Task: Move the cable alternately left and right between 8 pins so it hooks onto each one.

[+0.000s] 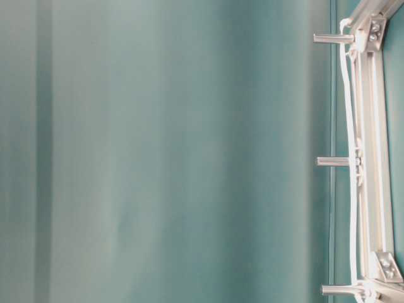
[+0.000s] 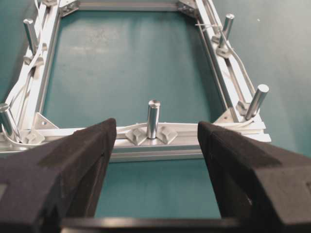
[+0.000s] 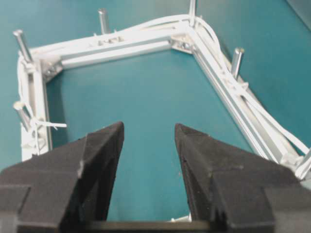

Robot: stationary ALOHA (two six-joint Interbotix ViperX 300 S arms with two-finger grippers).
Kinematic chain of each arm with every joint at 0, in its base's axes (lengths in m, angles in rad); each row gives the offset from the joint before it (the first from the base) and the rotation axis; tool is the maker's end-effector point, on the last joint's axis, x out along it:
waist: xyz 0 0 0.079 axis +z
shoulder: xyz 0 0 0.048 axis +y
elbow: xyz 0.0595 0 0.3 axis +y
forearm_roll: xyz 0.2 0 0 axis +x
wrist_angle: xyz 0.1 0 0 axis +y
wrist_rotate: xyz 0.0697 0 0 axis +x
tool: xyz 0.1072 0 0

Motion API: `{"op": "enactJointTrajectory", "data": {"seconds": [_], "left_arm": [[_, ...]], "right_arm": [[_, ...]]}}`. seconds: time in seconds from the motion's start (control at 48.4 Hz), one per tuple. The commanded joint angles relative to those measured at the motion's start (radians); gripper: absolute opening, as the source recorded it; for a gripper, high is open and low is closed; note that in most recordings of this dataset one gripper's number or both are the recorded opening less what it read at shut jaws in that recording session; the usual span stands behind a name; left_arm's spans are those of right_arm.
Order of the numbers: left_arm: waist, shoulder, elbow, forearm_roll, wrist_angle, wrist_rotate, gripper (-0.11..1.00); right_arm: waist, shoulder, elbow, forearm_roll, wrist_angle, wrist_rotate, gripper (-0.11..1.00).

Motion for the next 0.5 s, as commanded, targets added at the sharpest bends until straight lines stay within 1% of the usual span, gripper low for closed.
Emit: {"op": "enactJointTrajectory", "data": {"seconds": [0.0,0.206,0.475], "left_arm": [[-0.003,0.008,-0.011,0.002,-0.006,0.005,0.69],[-0.002,0.008,-0.012,0.0,-0.005,0.005,0.69],[-0.003,0.008,-0.011,0.002,-0.005,0.005,0.69]], "right_arm": [[0.002,-0.028,-0.002,0.003,-0.008,0.0,0.47],[0.003,-0.058,0.02,0.021,-0.023,0.0,0.47],[0.003,-0.064,0.049,0.021,-0.038,0.0,0.47]]}}
